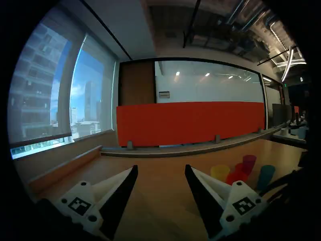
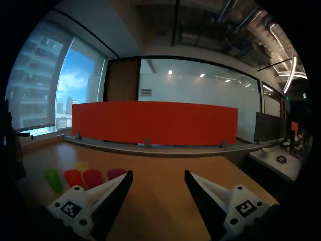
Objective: Pour water
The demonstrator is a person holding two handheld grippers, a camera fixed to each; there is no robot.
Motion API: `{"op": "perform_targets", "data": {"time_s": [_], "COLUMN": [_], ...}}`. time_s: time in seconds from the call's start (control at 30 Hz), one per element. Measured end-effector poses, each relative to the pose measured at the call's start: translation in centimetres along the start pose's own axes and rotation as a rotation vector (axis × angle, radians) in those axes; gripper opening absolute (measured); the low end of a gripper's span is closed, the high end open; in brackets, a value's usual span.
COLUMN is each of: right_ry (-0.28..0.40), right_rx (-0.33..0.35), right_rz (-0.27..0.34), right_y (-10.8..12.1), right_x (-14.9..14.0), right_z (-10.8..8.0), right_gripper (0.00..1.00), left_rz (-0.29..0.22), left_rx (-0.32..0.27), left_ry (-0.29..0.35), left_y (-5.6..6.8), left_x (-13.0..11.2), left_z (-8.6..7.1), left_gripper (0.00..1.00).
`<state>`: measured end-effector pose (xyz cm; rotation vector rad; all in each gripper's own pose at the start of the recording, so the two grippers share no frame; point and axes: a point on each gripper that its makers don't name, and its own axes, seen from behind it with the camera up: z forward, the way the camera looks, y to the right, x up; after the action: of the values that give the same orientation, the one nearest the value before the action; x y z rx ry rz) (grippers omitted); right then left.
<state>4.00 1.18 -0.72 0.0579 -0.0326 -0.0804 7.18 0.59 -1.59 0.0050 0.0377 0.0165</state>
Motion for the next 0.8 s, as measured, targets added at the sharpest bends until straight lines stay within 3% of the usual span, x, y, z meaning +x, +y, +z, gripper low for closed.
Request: {"op": "perform_targets", "data": {"time_s": [0.33,0.6,0.8], "right_ry": [-0.035,-0.035,-0.04], "right_rx": [-0.042,-0.059,-0.069], "right_rz": [-0.002,0.0,0.003], "right_y": [0.8,0.8,0.8], "right_x": [-0.8,-0.2,0.0], "right_z": [-0.3,-0.8,-1.0], "right_gripper": [1.0,1.0,1.0], "left_rz": [-0.02,-0.048,-0.043], "left_rx": [0.04,0.036,0.042], "left_ry": [0.017,0.04,0.029], "left_y": [-1.3,-1.6,-1.7], "left_x": [-1.8,-2.3,-4.1], "left_z": [-0.8,-0.7,-0.6], "left_gripper": [0.87,0.86,0.86]}}
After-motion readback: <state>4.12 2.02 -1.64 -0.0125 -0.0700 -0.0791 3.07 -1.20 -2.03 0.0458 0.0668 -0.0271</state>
